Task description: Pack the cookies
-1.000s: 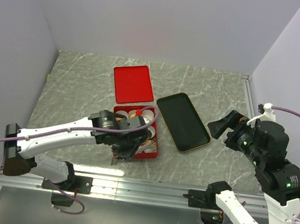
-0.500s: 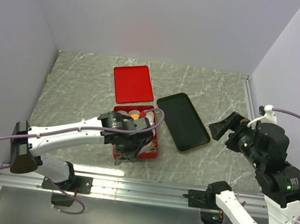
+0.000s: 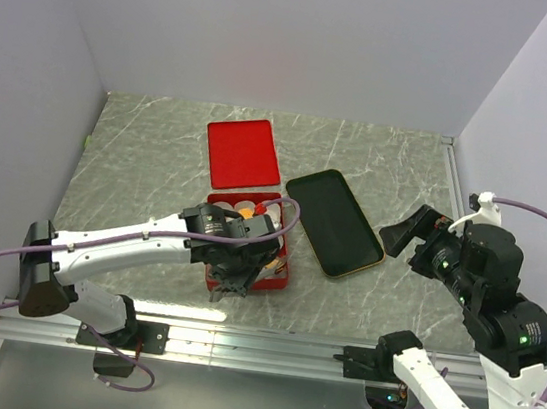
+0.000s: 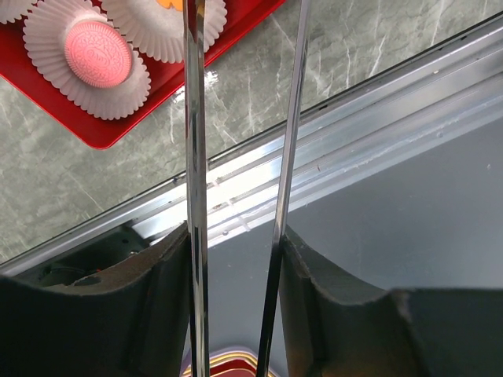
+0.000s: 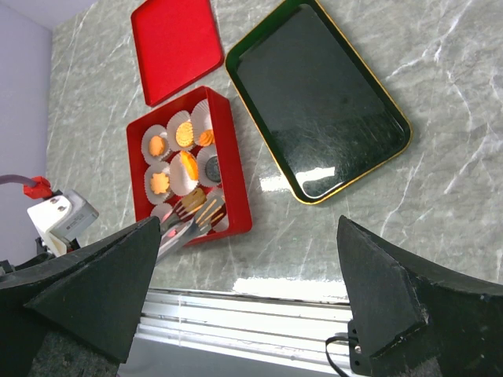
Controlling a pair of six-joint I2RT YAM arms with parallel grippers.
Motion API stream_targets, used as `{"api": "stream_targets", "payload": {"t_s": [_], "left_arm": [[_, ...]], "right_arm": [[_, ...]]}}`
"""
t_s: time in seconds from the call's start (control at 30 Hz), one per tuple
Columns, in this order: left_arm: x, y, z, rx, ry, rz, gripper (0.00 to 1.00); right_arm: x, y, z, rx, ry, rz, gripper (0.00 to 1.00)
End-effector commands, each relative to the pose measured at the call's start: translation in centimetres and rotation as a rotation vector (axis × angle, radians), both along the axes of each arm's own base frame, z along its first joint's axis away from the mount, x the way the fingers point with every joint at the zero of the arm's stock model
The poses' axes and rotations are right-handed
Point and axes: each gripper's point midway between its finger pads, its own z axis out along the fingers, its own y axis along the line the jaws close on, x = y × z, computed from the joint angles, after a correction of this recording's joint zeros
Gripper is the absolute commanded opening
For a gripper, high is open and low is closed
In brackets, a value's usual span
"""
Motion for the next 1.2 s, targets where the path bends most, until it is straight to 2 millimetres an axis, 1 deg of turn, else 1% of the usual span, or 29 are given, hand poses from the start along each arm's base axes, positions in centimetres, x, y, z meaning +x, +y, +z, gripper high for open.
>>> {"api": "stream_targets", "payload": {"t_s": [0.0,0.23,0.37,0.47,0.5,0.57,0.6,0.63,0.67,0.73,0.77,0.8,0.97,1.0,1.03,1.07,1.1,1.13,1.17], "left_arm": [[0.5,-0.7,0.5,-0.022,-0.033,-0.012,0.48],[0.8,-0.9,0.6,-0.017,-0.040,-0.019,0.49],[1.0,-0.9,0.9,-0.019,-0.052,-0.019,0.48],[1.3,-1.2,2.6,-0.053,-0.078,-0.004,0.48],[1.7,-1.4,4.0,-0.089,-0.100,0.005,0.49],[2.2,-1.4,5.6,-0.124,-0.134,0.028,0.50],[2.6,-1.6,6.8,-0.154,-0.153,0.040,0.51],[3.0,-1.2,7.5,-0.170,-0.172,0.056,0.51],[3.2,-0.7,8.0,-0.170,-0.182,0.073,0.50],[4.5,0.7,9.0,-0.170,-0.236,0.139,0.50],[5.0,1.4,9.1,-0.158,-0.251,0.167,0.50],[6.0,2.6,9.0,-0.141,-0.271,0.214,0.51],[8.6,6.8,9.5,-0.112,-0.355,0.395,0.53],[9.4,8.1,9.1,-0.091,-0.367,0.450,0.55],[9.8,8.9,9.2,-0.088,-0.382,0.479,0.56],[10.2,9.8,8.6,-0.062,-0.388,0.513,0.60],[10.9,11.1,8.3,-0.040,-0.396,0.574,0.63],[11.3,12.0,8.1,-0.026,-0.407,0.605,0.64],[11.4,12.8,7.2,0.002,-0.400,0.627,0.67]], "right_arm": [[0.4,-0.1,0.6,-0.008,-0.036,-0.006,1.00],[0.4,-0.1,0.7,-0.006,-0.039,-0.005,1.00],[0.3,-0.2,0.6,-0.010,-0.036,-0.009,1.00],[0.3,-0.4,0.8,-0.012,-0.040,-0.012,1.00],[0.3,-0.4,0.8,-0.015,-0.040,-0.014,1.00],[0.2,-0.4,0.8,-0.018,-0.042,-0.013,1.00],[0.2,-0.5,0.9,-0.018,-0.042,-0.014,1.00],[0.2,-0.5,0.8,-0.018,-0.040,-0.014,1.00],[0.2,-0.4,0.8,-0.017,-0.040,-0.013,1.00],[0.3,-0.3,0.9,-0.011,-0.042,-0.007,1.00],[0.3,-0.3,0.8,-0.011,-0.040,-0.010,1.00],[0.3,-0.3,0.8,-0.009,-0.041,-0.008,1.00],[0.4,-0.2,0.7,-0.013,-0.037,-0.007,1.00],[0.4,-0.3,0.7,-0.015,-0.038,-0.007,1.00],[0.5,-0.3,0.8,-0.016,-0.040,-0.009,1.00],[0.4,-0.3,0.8,-0.018,-0.039,-0.006,1.00],[0.4,-0.3,0.7,-0.021,-0.035,-0.007,1.00],[0.4,-0.4,0.7,-0.022,-0.037,-0.009,1.00],[0.4,-0.4,0.7,-0.023,-0.038,-0.008,1.00]]}}
